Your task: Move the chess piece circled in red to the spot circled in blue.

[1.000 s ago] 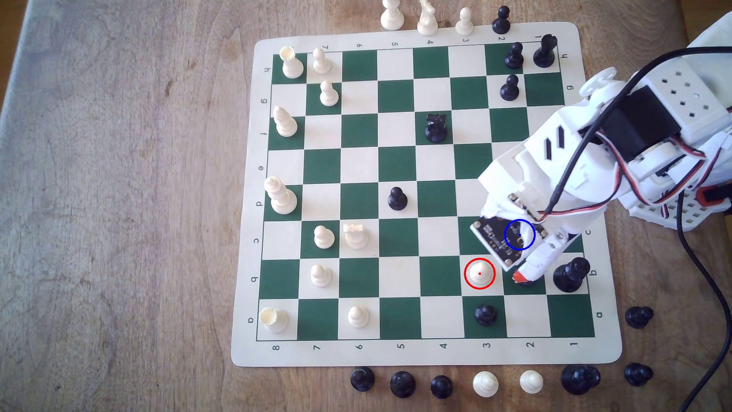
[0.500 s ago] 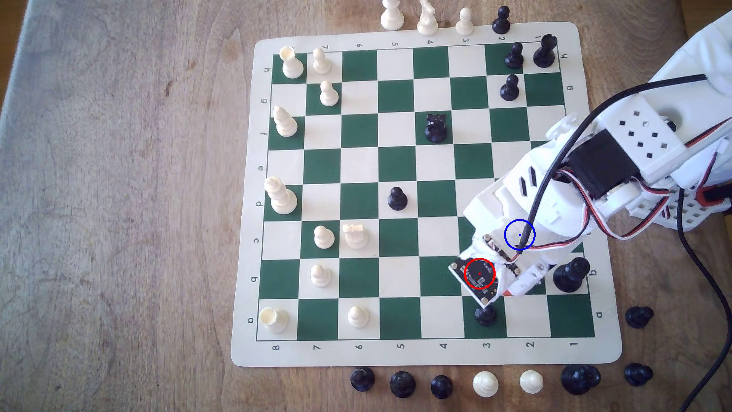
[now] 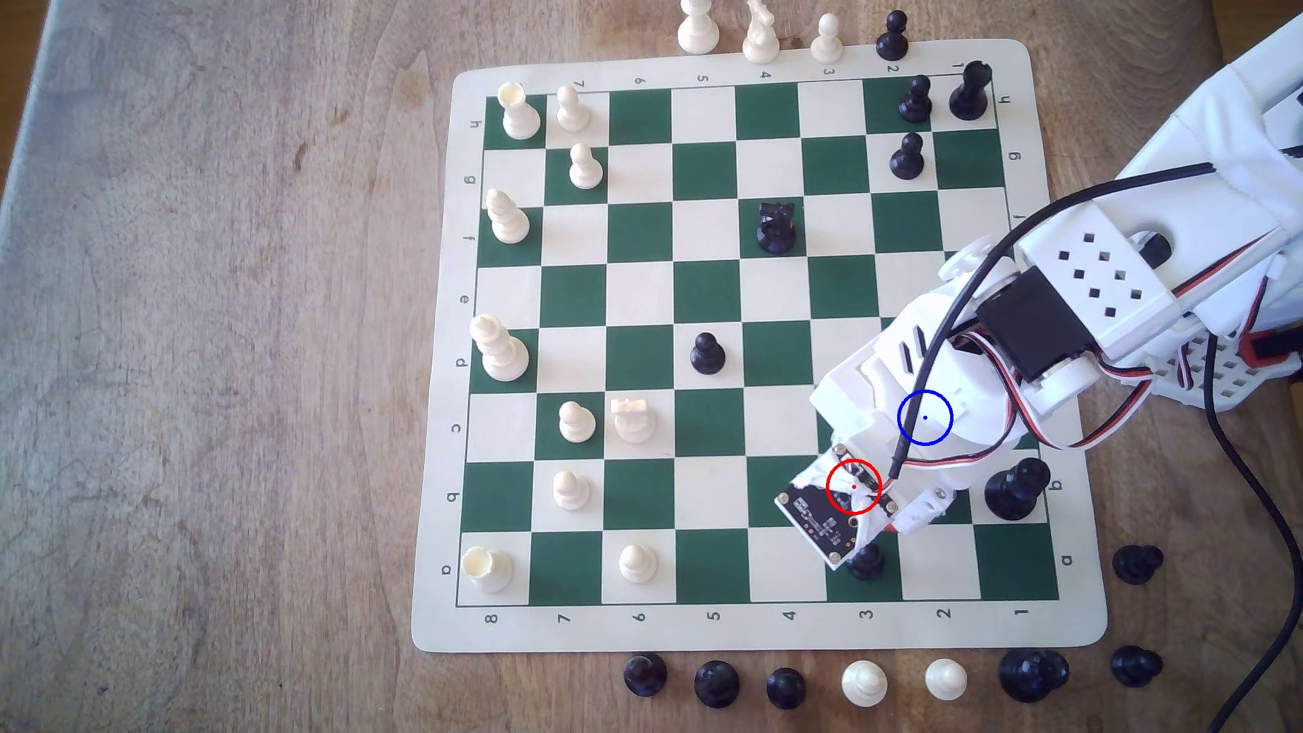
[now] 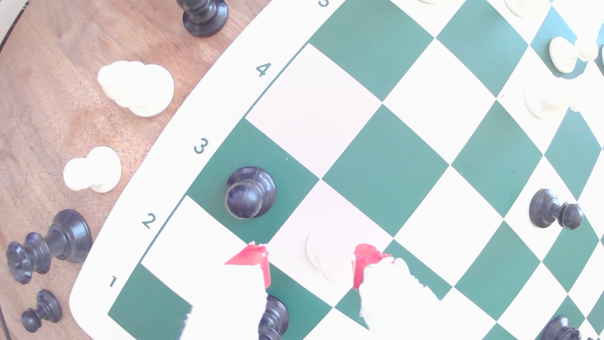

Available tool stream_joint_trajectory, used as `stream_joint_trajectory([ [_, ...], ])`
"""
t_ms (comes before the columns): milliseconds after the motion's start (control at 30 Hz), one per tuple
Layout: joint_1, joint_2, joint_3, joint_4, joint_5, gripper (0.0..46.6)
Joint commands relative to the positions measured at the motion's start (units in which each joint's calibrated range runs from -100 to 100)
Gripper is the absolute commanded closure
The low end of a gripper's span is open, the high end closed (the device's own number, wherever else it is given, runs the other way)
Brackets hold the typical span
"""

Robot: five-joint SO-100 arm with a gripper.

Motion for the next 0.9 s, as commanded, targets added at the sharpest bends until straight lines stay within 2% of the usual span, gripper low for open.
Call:
stream_joint_trajectory([
  [0, 0.87, 0.63, -0.43, -1.09, 0.2, 33.7],
  [867, 1.5, 4.71, -0.97, -2.9, 0.68, 34.0],
])
